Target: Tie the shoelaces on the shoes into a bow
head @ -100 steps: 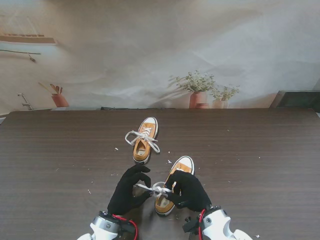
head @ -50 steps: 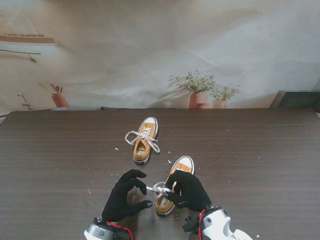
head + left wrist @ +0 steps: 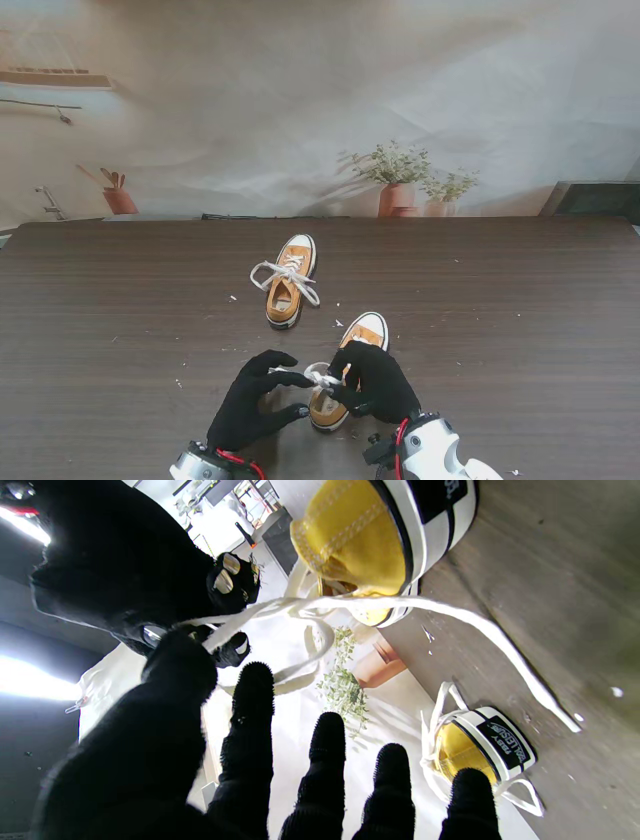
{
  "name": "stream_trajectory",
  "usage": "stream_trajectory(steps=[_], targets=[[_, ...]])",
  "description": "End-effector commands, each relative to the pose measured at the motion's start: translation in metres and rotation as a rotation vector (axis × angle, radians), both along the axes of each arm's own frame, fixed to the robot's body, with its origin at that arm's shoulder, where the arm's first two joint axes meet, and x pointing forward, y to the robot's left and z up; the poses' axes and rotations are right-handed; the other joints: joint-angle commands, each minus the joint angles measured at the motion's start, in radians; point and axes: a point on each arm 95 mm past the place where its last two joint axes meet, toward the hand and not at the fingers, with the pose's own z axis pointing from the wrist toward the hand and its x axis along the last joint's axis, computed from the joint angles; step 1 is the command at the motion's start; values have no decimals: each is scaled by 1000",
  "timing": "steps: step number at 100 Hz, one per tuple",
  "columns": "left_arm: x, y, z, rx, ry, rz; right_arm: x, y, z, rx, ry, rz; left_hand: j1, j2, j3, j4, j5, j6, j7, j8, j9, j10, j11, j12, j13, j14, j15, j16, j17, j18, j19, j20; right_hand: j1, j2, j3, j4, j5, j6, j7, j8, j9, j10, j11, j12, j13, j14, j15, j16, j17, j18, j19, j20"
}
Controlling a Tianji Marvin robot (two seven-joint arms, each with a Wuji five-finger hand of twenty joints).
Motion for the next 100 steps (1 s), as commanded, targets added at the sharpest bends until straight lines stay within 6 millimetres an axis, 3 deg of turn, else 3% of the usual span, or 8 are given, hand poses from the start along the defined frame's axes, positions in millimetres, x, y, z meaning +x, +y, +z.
stream_trajectory(steps=[1, 34, 74, 100], targets=[[0, -1, -1, 4, 5, 2, 0, 1, 0, -4, 6, 10, -72, 31, 83, -2, -33, -7, -81, -26, -23, 4, -13, -19, -10, -23, 1, 0, -13, -7, 12, 24, 20, 12, 43, 19, 37, -41, 11, 22, 15, -23, -5, 8, 21, 0, 4, -11, -4, -11, 11, -1], [2, -4, -1, -25, 33, 16, 0, 1, -1, -7, 10, 12, -85, 61, 93, -3, -158, 2, -225, -84, -45, 4, -13, -14, -17, -25, 5, 4, -25, -14, 15, 36, 18, 13, 42, 19, 36, -44, 11, 23, 14, -24, -5, 8, 22, 0, 5, -11, -4, -11, 11, -1], [9, -10, -1, -56, 85, -7, -1, -1, -3, -9, 16, 8, -93, 96, 69, -1, -221, -2, -264, -100, -74, 5, -26, -13, -36, -33, -13, 2, -56, -34, 10, 46, 19, 12, 42, 19, 37, -43, 11, 23, 14, -23, -6, 8, 21, 1, 4, -11, -4, -11, 11, -1], [12, -14, 0, -51, 102, -43, -1, -1, -3, -6, 13, 10, -94, 108, 47, 1, -207, 6, -256, -97, -76, 6, -31, -12, -37, -31, -22, 5, -65, -35, 8, 49, 18, 12, 42, 19, 38, -41, 11, 22, 14, -25, -6, 8, 22, 0, 4, -11, -4, -12, 11, -1]])
